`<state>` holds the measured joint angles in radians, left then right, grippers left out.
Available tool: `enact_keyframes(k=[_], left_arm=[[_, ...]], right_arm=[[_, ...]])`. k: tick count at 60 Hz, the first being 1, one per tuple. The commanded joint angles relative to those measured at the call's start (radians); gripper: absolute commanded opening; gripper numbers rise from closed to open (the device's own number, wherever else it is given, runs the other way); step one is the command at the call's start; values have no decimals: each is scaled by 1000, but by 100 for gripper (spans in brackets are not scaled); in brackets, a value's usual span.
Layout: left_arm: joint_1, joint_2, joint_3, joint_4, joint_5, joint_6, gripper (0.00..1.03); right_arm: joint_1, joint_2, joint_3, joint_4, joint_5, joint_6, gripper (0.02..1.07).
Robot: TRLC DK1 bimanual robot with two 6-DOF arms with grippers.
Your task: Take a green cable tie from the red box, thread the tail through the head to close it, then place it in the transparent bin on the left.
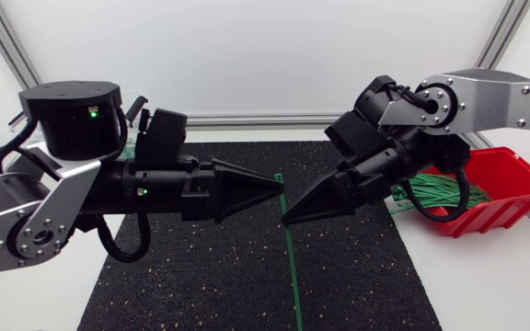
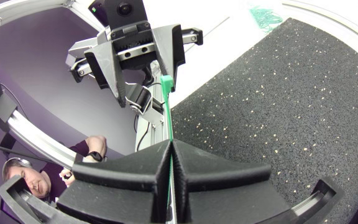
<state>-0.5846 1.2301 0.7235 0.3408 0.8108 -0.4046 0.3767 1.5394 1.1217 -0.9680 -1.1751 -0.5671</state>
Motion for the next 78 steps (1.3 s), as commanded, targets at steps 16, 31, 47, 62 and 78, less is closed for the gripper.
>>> enact_keyframes(k=[16,31,47,62,78], left_arm=[[8,42,21,61,-15,-51,48],[35,55,65,89,-13,-106,48],[55,86,76,121,-13,-148,48],[54,118,82,144,-13,-154,48],[58,114,90,152,-13,-171,47]], right_arm=[[-2,-58,33,52,-37,125,8],[7,-71,20,213,-35,274,8],[-2,-104,-46,322,-35,355,8],[-2,-150,-102,468,3,481,8],[-5,-136,-108,482,14,489,8]])
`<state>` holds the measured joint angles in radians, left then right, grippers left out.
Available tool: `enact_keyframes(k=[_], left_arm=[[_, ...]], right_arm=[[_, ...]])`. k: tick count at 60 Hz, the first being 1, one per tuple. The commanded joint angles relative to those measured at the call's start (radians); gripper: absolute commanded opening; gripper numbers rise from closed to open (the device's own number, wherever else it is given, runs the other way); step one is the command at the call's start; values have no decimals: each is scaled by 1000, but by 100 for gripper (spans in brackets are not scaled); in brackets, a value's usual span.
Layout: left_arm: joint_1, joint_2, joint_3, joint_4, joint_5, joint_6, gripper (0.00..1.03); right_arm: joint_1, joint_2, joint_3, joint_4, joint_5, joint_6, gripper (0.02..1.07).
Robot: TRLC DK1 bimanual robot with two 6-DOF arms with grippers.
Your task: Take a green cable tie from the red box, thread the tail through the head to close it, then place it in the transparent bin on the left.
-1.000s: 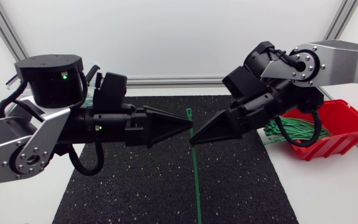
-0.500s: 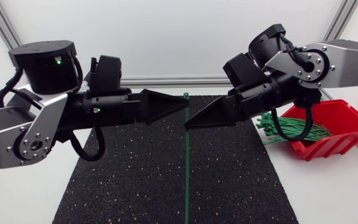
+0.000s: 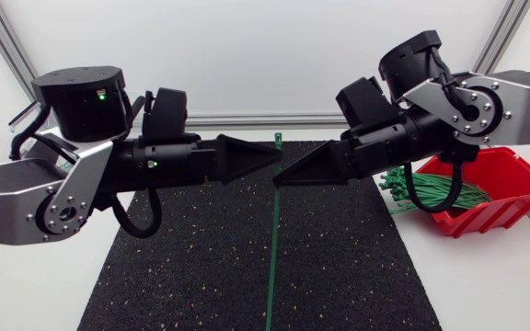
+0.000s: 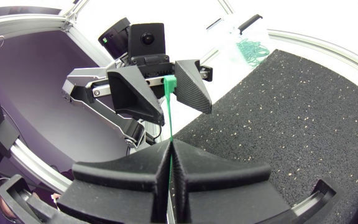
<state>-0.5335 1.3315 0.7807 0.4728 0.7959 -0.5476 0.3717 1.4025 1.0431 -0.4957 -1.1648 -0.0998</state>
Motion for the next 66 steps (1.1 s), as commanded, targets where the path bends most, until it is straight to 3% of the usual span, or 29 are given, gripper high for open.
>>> enact_keyframes(k=[1,17,22,25,30,66], left_arm=[[7,12,32,21,2,-29,47],[1,8,31,21,3,-46,32],[-2,6,29,21,3,-46,31],[-5,6,28,21,3,-48,23],[-6,8,25,21,3,-48,17],[-25,18,26,23,3,-51,17]], right_arm=[[-2,3,-29,9,4,22,8],[-2,12,-32,14,17,23,8],[-1,12,-32,17,22,23,8],[-1,12,-32,19,24,25,8],[-2,10,-34,20,27,26,8],[7,18,-35,26,39,26,8]])
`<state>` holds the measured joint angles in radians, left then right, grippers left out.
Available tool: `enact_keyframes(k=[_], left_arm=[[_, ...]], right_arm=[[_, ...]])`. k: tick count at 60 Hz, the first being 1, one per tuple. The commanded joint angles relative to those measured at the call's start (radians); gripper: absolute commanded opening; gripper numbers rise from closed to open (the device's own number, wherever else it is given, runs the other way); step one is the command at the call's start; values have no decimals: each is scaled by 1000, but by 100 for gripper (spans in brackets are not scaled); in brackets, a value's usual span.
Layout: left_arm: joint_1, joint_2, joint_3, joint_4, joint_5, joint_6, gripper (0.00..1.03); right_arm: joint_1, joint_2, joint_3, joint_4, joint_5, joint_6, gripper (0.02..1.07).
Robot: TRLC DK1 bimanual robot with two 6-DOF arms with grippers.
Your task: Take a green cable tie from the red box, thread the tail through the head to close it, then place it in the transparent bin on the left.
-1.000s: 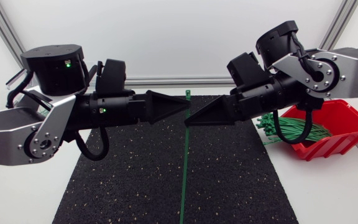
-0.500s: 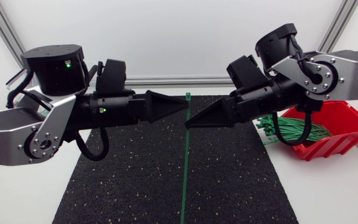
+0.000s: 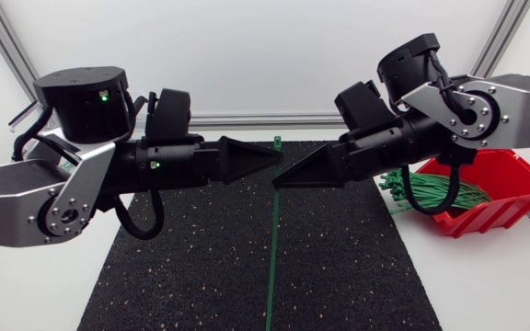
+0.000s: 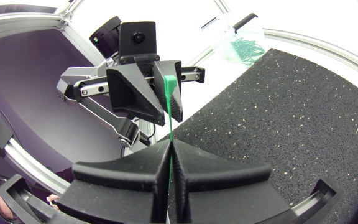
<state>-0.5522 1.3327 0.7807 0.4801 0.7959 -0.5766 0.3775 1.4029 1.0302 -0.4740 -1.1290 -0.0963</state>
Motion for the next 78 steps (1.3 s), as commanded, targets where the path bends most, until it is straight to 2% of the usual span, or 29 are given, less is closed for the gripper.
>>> enact_keyframes(k=[1,38,52,56,78], left_arm=[[-6,17,26,15,3,-22,17],[0,13,22,14,5,-23,14],[1,14,20,14,6,-26,10],[1,16,19,14,6,-26,4],[9,23,31,-14,5,-52,4]], right_arm=[[0,16,-22,5,3,23,8],[-6,8,-33,12,9,23,8],[-6,7,-33,12,9,23,8],[-6,5,-35,12,11,23,8],[8,-5,-47,15,20,21,8]])
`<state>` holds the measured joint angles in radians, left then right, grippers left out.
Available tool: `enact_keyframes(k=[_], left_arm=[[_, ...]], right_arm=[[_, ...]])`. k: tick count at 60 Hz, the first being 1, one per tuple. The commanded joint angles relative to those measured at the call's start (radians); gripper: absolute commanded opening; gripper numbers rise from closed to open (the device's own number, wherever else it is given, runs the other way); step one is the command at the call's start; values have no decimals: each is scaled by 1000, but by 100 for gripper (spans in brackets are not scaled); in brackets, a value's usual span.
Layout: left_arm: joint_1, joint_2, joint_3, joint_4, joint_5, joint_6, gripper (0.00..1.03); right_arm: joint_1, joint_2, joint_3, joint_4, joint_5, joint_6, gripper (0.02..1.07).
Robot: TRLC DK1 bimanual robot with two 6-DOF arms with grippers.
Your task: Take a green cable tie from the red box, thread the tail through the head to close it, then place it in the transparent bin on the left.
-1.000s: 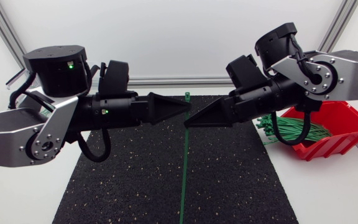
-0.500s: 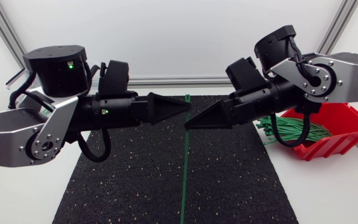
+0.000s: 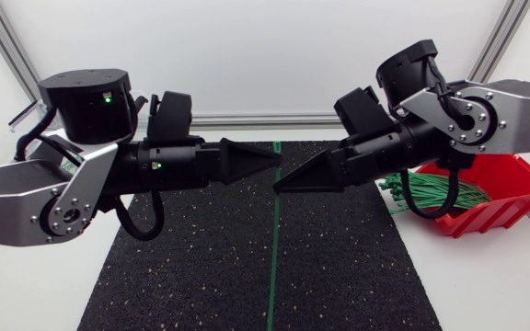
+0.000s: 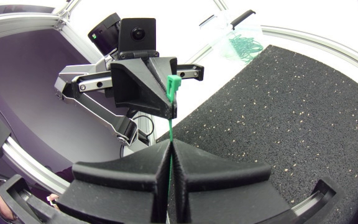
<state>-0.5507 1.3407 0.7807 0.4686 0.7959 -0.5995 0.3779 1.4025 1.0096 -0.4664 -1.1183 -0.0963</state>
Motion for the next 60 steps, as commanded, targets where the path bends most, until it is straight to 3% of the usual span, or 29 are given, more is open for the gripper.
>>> enact_keyframes(k=[1,8,13,23,29,34,41,51,60], left_arm=[[9,14,31,-5,6,-29,4],[26,-3,40,-42,19,-31,4],[52,-11,68,-105,51,-42,4],[132,-49,115,-211,91,-43,4],[179,-49,149,-272,134,-45,4],[212,-49,169,-315,166,-45,4],[242,-44,184,-340,193,-45,4],[264,-20,195,-341,198,-39,4],[261,-20,192,-337,195,-31,4]], right_arm=[[12,-7,-26,8,8,21,8],[18,-34,-37,15,9,4,11],[13,-57,-40,14,54,-39,33],[-10,-73,-37,-61,126,-171,57],[-36,-85,-40,-71,245,-214,91],[-76,-65,-25,-130,276,-258,103],[-76,-46,-25,-204,380,-355,103],[-36,-30,7,-328,634,-407,103],[-56,-23,24,-416,586,-473,103]])
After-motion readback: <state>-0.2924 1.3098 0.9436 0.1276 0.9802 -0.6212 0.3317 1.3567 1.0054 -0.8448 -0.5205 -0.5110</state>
